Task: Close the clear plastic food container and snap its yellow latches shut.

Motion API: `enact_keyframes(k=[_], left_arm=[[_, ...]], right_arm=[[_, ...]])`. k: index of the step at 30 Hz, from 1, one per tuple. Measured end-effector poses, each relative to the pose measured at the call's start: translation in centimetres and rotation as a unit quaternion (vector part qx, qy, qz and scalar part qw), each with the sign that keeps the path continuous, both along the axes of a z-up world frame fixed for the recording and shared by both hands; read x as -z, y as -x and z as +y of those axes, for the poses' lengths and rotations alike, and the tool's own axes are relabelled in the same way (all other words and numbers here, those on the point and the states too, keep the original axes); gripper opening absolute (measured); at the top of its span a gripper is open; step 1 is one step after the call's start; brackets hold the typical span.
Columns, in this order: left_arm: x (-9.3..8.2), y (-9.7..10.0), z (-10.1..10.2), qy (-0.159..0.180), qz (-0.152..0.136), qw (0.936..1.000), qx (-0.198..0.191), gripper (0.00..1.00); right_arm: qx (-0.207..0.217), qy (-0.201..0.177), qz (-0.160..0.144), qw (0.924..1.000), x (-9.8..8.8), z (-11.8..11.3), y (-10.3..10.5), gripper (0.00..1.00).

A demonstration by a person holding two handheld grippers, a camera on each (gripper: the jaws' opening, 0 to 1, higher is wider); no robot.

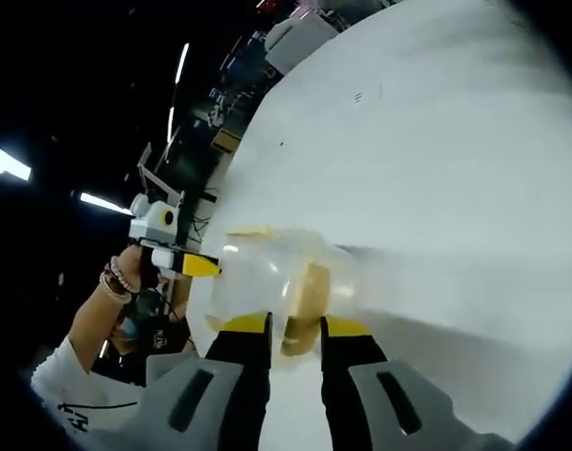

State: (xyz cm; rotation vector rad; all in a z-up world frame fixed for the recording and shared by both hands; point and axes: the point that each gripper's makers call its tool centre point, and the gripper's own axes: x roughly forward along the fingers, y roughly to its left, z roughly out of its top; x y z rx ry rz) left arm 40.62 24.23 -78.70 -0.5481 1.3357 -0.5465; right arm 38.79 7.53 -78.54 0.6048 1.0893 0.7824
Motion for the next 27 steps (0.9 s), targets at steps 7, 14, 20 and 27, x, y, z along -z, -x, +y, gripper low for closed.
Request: enact_keyframes(k=[7,14,20,27], left_arm=[[0.8,0.7,-1.0,0.021,0.022,0.9995,-0.008,0.23],[1.1,0.5,-1.5,-0.004,-0.005,0.9999,0.008,0.34],[0.9,0.5,-1.6,-0.016,-0.013,0.9996,0.018,0.33],[0.7,0.1,-1.8,-0.029,-0.041,0.9985,0.021,0.33]], right_arm=[[0.007,-0.005,-0.011,0.9999,-0.1,0.5,1.0,0.16],[0.008,0.023,-0.032,0.9992,-0.2,1.0,0.8,0.17],[0.005,0.041,-0.051,0.9978,-0.3,1.0,0.5,0.17],[-0.010,0.086,-0.102,0.9910,-0.5,0.9,-0.2,0.16]])
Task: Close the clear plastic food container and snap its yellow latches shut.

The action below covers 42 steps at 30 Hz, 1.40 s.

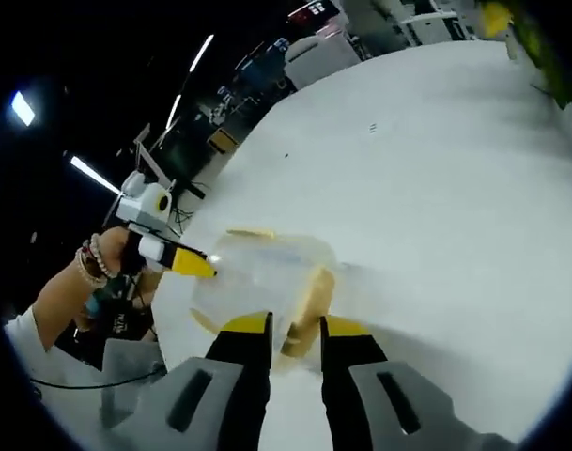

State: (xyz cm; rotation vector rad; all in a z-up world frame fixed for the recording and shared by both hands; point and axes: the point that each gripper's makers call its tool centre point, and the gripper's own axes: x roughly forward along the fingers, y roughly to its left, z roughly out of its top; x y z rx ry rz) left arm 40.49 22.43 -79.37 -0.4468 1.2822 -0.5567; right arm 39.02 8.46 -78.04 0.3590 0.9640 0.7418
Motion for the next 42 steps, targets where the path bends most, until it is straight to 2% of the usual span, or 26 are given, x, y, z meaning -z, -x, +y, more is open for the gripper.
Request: enact_keyframes(k=[1,3,5,7,8,9,10,12,13,15,16,18,19,20,22,24,27,31,32,34,35,36,37,39,41,42], left_arm=[[-0.1,0.0,0.0,-0.002,-0.007,1.0000,-0.001,0.33],[-0.2,-0.3,0.0,-0.015,-0.041,0.9990,0.008,0.32],[-0.7,-0.6,0.1,-0.036,-0.098,0.9941,0.028,0.33],[-1.2,-0.2,-0.2,-0.036,-0.126,0.9903,0.048,0.35],[-1.5,-0.7,0.1,-0.039,-0.146,0.9877,0.040,0.34],[-2.2,-1.4,0.6,-0.042,-0.174,0.9838,0.001,0.33],[-3.2,-2.0,0.5,-0.027,-0.205,0.9782,-0.014,0.33],[-5.4,-2.4,0.7,-0.002,-0.246,0.9677,-0.056,0.33],[-6.6,-2.4,0.5,0.013,-0.275,0.9589,-0.070,0.33],[-8.1,-2.3,-0.2,0.032,-0.317,0.9448,-0.077,0.31],[-8.6,-1.6,-1.0,0.043,-0.333,0.9397,-0.064,0.26],[-8.7,-0.9,-1.7,0.037,-0.354,0.9326,-0.060,0.21],[-8.5,-0.4,-2.0,0.034,-0.357,0.9318,-0.056,0.20],[-7.9,0.3,-2.3,0.021,-0.358,0.9324,-0.047,0.20],[-7.0,1.2,-2.2,-0.007,-0.368,0.9291,-0.039,0.17],[-6.2,2.2,-2.6,-0.019,-0.377,0.9255,-0.029,0.11],[-5.6,3.1,-3.1,-0.026,-0.386,0.9221,-0.020,0.07],[-4.4,2.3,-3.1,-0.029,-0.392,0.9193,-0.011,0.02],[-4.3,1.9,-3.0,-0.030,-0.388,0.9209,-0.017,0.01],[-4.6,1.4,-3.1,-0.031,-0.396,0.9175,-0.017,0.01],[-4.6,1.2,-3.2,-0.033,-0.396,0.9175,-0.011,0.00],[-4.5,1.2,-3.2,-0.038,-0.396,0.9174,-0.008,0.00],[-4.4,1.1,-3.1,-0.041,-0.397,0.9167,-0.007,0.00],[-4.3,0.9,-3.1,-0.044,-0.402,0.9147,-0.004,0.00],[-4.1,0.8,-3.0,-0.046,-0.399,0.9157,-0.007,0.00],[-4.0,0.8,-2.9,-0.048,-0.398,0.9161,-0.013,0.00]], right_arm=[[0.001,0.004,-0.003,1.0000,-0.1,0.0,0.0,0.16],[0.007,0.010,-0.014,0.9998,-0.2,0.0,0.0,0.16],[0.006,0.019,-0.031,0.9993,-0.3,0.0,0.0,0.16],[0.003,0.027,-0.043,0.9987,-0.4,-0.1,0.0,0.16],[0.005,0.029,-0.051,0.9983,-0.4,-0.1,-0.1,0.16],[0.010,0.034,-0.053,0.9979,-0.5,-0.2,0.0,0.16],[0.007,0.040,-0.063,0.9972,-0.6,-0.3,0.1,0.15],[0.013,0.059,-0.082,0.9948,-0.7,-1.0,-0.3,0.15],[0.016,0.074,-0.094,0.9927,-0.9,-1.4,-0.5,0.16],[-0.002,0.085,-0.100,0.9914,-1.0,-1.6,-0.3,0.13],[0.001,0.081,-0.096,0.9920,-1.1,-1.7,-0.3,0.10],[0.013,0.065,-0.101,0.9927,-1.8,-1.9,-0.5,0.05],[0.018,0.060,-0.105,0.9925,-2.1,-2.0,-0.6,0.00],[0.020,0.056,-0.110,0.9922,-2.4,-2.1,-0.7,0.00],[0.024,0.053,-0.112,0.9920,-3.0,-1.9,-0.8,0.00],[0.002,0.048,-0.123,0.9913,-3.6,-0.9,-0.7,0.00],[-0.042,0.076,-0.134,0.9872,-3.9,0.1,-0.5,0.00],[-0.114,0.141,-0.167,0.9691,-3.8,1.8,-1.0,0.00],[-0.147,0.156,-0.173,0.9613,-3.7,2.6,-0.9,0.00],[-0.173,0.182,-0.186,0.9500,-3.7,3.1,-1.7,0.00],[-0.194,0.198,-0.200,0.9398,-3.8,3.7,-1.9,0.00],[-0.209,0.206,-0.206,0.9336,-3.7,4.3,-2.0,0.00],[-0.233,0.220,-0.215,0.9225,-3.6,5.1,-1.9,0.00],[-0.274,0.242,-0.215,0.9058,-2.9,6.0,-1.7,0.00],[-0.291,0.249,-0.222,0.8970,-2.7,6.8,-1.6,0.00],[-0.292,0.243,-0.223,0.8978,-2.7,7.4,-1.7,0.00]])
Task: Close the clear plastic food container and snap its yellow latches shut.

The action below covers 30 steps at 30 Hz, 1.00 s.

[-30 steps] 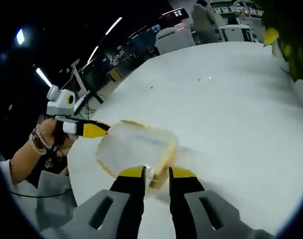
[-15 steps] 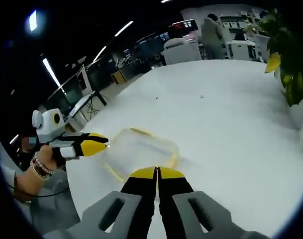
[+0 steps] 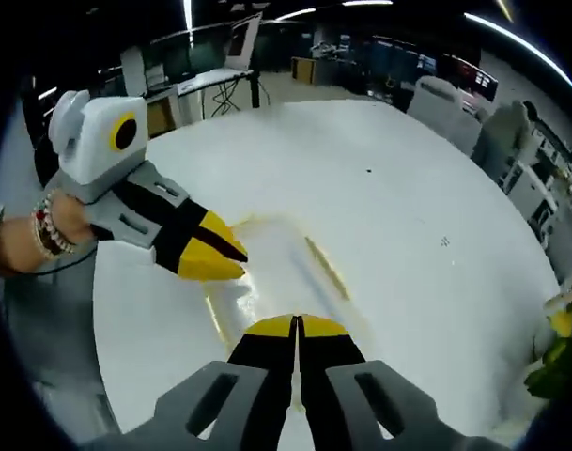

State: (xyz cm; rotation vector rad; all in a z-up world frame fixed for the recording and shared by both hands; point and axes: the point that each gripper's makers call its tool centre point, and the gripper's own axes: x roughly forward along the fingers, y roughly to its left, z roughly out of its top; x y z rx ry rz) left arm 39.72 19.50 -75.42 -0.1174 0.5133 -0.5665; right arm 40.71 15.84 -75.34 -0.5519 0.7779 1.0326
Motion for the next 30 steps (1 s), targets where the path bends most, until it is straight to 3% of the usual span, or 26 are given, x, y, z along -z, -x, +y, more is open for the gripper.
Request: enact_keyframes(k=[2,9,13,16,30], left_arm=[[0.1,-0.1,-0.1,-0.003,-0.004,1.0000,0.001,0.00],[-0.3,-0.4,0.1,0.006,-0.004,1.0000,-0.006,0.00],[-0.3,-0.4,-0.1,0.033,0.010,0.9992,-0.021,0.00],[-0.1,-0.3,-0.4,0.021,0.007,0.9996,-0.015,0.00],[0.2,0.4,-0.9,0.035,0.034,0.9988,-0.004,0.00]], right_arm=[[-0.011,0.000,0.010,0.9999,0.3,1.0,-0.1,0.00],[-0.031,0.023,0.005,0.9993,0.9,1.9,-0.9,0.00],[-0.027,0.014,0.036,0.9989,1.3,2.0,-0.9,0.00],[-0.020,0.012,0.035,0.9991,1.3,1.9,-1.3,0.00],[0.007,0.018,0.017,0.9997,1.4,0.5,-2.4,0.00]])
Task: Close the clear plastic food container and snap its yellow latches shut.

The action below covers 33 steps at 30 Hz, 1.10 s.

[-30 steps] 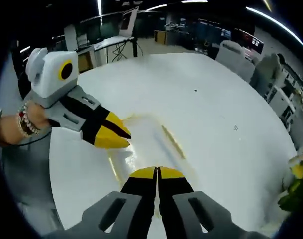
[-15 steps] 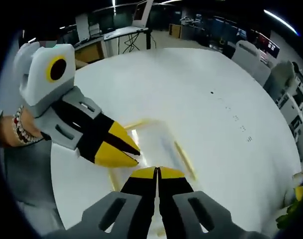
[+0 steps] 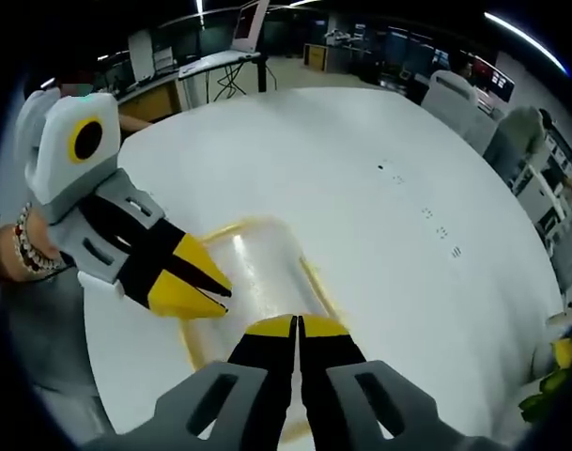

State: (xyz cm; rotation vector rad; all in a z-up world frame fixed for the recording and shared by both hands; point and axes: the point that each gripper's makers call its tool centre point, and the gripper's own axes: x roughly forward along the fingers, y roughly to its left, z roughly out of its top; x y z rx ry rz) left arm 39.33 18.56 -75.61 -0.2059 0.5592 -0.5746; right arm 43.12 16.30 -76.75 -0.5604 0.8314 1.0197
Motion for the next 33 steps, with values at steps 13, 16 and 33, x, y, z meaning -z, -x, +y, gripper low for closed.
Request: enact_keyframes(k=[13,16,33], left_arm=[[0.4,0.7,-0.6,-0.011,0.024,0.9994,0.020,0.00],[0.3,0.8,-0.6,-0.017,0.023,0.9993,0.024,0.00],[0.5,2.1,-1.0,-0.045,0.042,0.9958,0.068,0.00]], right_arm=[[0.025,-0.005,-0.008,0.9996,-0.1,-0.3,-0.7,0.00],[0.032,-0.010,-0.009,0.9994,-0.4,-0.3,-0.9,0.00],[0.058,-0.015,-0.022,0.9980,-0.1,-0.2,-3.6,0.00]])
